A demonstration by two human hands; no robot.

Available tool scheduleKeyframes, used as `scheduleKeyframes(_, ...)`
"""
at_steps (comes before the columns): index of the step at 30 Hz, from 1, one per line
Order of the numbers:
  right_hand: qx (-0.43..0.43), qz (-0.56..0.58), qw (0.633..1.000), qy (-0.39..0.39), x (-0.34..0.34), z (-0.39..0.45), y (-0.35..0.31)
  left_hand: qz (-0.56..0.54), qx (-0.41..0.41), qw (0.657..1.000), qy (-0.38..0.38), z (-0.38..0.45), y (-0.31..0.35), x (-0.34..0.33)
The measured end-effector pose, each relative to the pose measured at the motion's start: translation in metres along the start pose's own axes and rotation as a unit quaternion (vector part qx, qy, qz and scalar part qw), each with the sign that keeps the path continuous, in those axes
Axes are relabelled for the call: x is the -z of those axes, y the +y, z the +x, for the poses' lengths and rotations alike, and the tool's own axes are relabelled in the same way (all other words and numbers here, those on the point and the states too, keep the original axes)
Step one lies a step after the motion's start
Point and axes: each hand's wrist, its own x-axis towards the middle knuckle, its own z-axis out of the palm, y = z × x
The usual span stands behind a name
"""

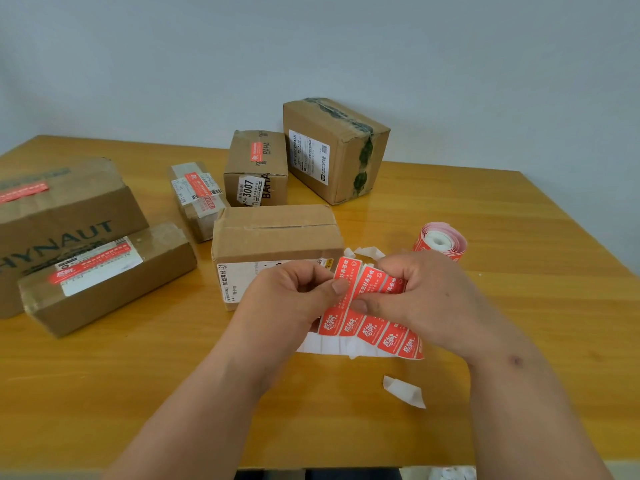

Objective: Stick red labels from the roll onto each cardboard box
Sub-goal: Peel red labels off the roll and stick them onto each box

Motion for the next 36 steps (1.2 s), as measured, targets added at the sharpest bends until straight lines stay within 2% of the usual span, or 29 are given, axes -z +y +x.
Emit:
scheduleKeyframes(7,0.031,-0.093,0.995,0.028,0.000,-0.003,-0.009,-0.046,0.013,0.999,-0.003,0.003,-0.001,-0.001)
scheduleKeyframes(13,0.038,-0.117,0.992,0.031,-0.001,-0.004,-0.011,-0.060,0.021,0.998,0.003,0.004,-0.004,-0.002)
scheduleKeyframes(18,0.027,-0.061,0.997,0.034,-0.001,-0.005,-0.010,-0.080,0.044,0.996,0.004,0.005,-0.005,0.000)
scheduleKeyframes(27,0.020,-0.045,0.998,0.031,0.001,-0.006,-0.008,-0.044,0.019,0.999,-0.017,0.003,-0.001,0.006)
scheduleKeyframes(36,0.029,-0.044,0.998,0.028,0.000,-0.003,-0.002,-0.031,-0.008,0.998,0.045,0.003,-0.002,-0.003)
